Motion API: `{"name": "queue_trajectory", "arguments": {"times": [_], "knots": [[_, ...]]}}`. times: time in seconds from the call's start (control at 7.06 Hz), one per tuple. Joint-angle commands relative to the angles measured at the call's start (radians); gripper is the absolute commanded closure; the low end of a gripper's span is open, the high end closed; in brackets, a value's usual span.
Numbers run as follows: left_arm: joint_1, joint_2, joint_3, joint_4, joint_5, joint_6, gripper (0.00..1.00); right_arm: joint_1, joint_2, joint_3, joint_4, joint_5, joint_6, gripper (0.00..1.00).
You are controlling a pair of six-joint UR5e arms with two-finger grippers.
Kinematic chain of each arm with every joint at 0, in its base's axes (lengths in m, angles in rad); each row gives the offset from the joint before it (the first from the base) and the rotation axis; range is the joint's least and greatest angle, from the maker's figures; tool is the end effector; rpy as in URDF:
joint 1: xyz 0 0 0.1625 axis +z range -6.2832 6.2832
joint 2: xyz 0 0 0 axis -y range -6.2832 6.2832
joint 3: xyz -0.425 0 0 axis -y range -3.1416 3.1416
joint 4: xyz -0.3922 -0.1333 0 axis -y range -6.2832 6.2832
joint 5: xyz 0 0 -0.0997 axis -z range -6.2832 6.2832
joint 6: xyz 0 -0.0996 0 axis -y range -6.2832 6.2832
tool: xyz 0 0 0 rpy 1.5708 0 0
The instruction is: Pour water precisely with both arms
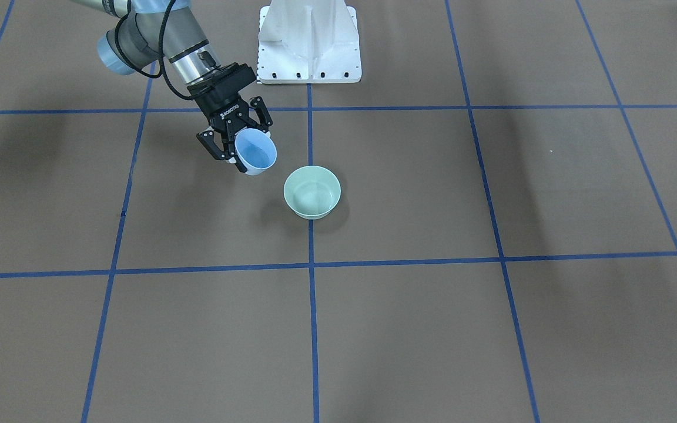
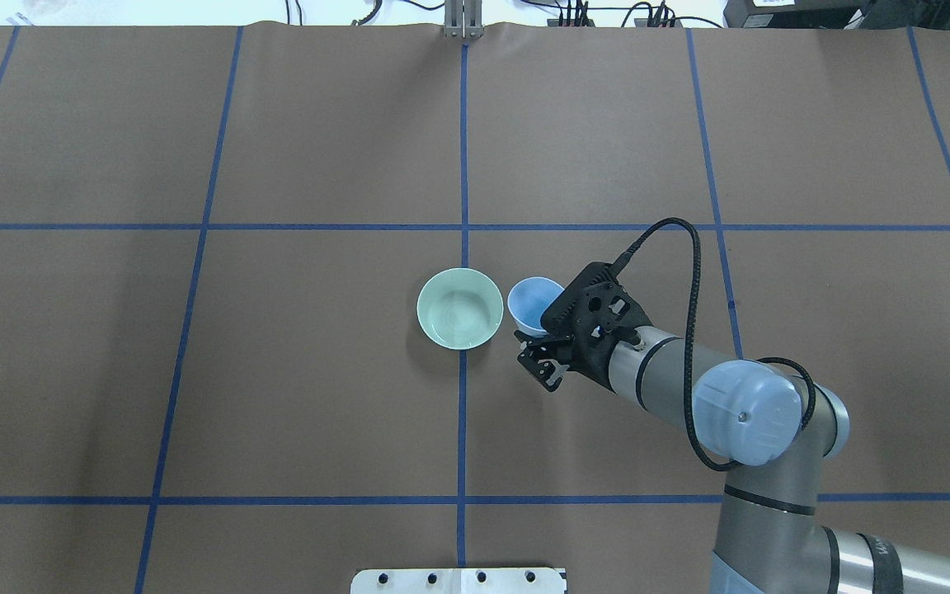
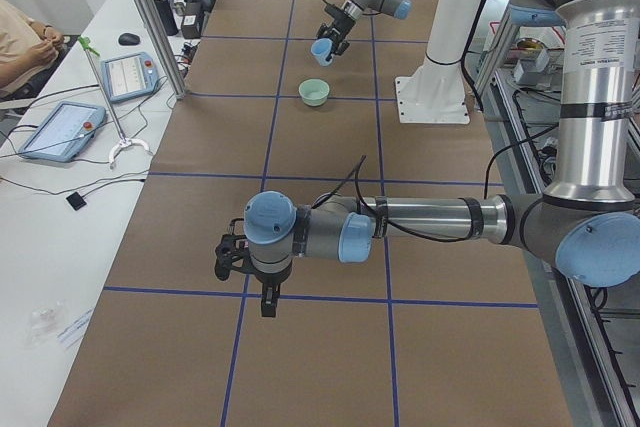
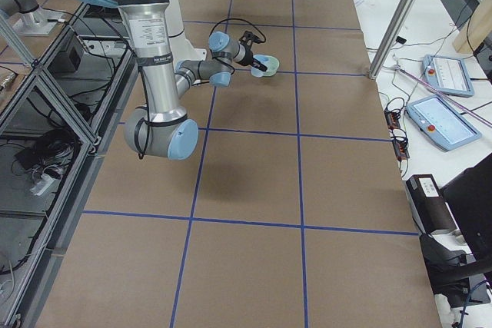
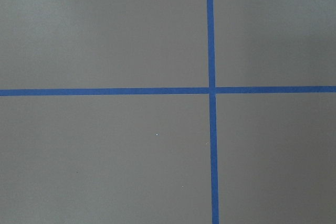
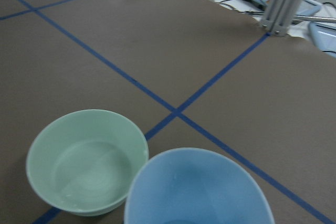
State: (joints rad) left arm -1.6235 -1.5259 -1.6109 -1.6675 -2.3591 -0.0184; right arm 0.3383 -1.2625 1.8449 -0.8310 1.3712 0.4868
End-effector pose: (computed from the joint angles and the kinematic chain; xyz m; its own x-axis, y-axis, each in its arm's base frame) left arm -0.0878 -0.4749 0.6497 0.7064 0.0096 -0.7077 0.0655 0.9947 0.0788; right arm -0.4922 -0.3354 0.2791 0.5563 -0.7226 0.4103 -0.0318 0.4749 0.8795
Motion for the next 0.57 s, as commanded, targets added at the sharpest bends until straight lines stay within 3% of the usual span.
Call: {"name": "queue_trajectory", "arguments": {"times": [0.0,0.28,0.43], "knots": [[-0.001,0.009,0.000,0.000,0.000,0.002,0.00,0.034,0.117,0.000,-0.252,0.124,-0.010,1.00],[-0.001,0.018,0.000,-0.002,0.000,0.002,0.00,0.057,0.214,0.002,-0.512,0.166,-0.007,1.00],[-0.001,0.021,0.000,-0.002,0.000,0.002,0.00,0.064,0.225,0.002,-0.573,0.190,-0.001,1.00]]}}
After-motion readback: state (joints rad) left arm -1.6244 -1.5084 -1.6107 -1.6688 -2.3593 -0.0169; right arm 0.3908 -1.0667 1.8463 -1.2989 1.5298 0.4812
